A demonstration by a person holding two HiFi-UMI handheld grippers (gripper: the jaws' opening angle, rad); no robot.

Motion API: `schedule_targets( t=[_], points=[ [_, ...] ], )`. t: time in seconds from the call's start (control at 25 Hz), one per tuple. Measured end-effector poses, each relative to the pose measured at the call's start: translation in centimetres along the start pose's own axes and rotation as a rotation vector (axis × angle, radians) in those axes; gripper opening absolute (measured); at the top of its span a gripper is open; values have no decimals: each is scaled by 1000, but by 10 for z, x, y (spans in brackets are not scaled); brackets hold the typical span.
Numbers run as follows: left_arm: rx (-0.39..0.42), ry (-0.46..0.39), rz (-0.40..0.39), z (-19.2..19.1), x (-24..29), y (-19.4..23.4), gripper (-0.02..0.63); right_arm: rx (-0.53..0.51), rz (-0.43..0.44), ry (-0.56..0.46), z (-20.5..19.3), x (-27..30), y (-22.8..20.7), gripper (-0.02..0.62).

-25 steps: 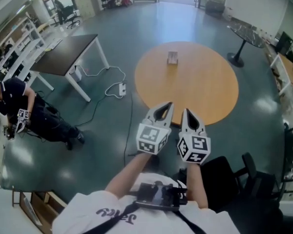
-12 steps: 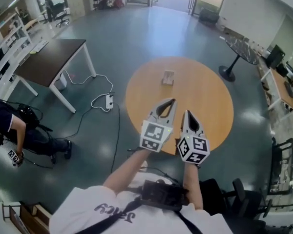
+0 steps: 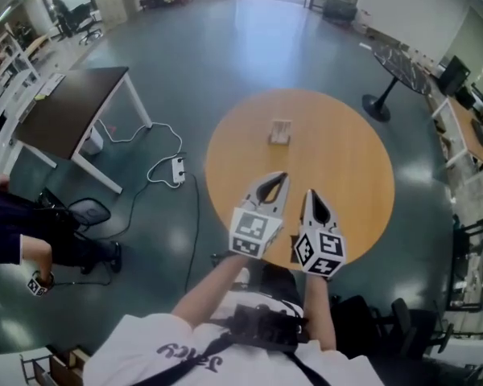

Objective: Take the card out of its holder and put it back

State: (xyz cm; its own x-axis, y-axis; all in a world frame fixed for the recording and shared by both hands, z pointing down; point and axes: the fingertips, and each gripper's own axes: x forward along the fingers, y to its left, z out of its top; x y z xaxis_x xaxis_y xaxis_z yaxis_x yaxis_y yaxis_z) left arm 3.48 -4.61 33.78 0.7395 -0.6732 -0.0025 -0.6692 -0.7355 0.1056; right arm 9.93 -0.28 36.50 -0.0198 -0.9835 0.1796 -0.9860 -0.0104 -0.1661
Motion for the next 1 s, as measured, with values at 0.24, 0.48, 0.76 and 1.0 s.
schedule_targets(
  t=[0.24, 0.48, 0.76, 1.0],
  points=[
    [-15, 11, 35, -21, 26, 31, 9, -13, 49, 23, -11, 40, 0, 15],
    [-27, 45, 63, -51, 55, 68, 9, -11, 79, 82, -26, 80, -21, 15],
    [-29, 179, 58, -110, 79, 112, 12, -24, 92, 177, -57, 119, -47, 15],
    [-4, 280, 37, -150, 102, 142, 28, -110, 124, 248, -84, 149, -68, 17]
  ],
)
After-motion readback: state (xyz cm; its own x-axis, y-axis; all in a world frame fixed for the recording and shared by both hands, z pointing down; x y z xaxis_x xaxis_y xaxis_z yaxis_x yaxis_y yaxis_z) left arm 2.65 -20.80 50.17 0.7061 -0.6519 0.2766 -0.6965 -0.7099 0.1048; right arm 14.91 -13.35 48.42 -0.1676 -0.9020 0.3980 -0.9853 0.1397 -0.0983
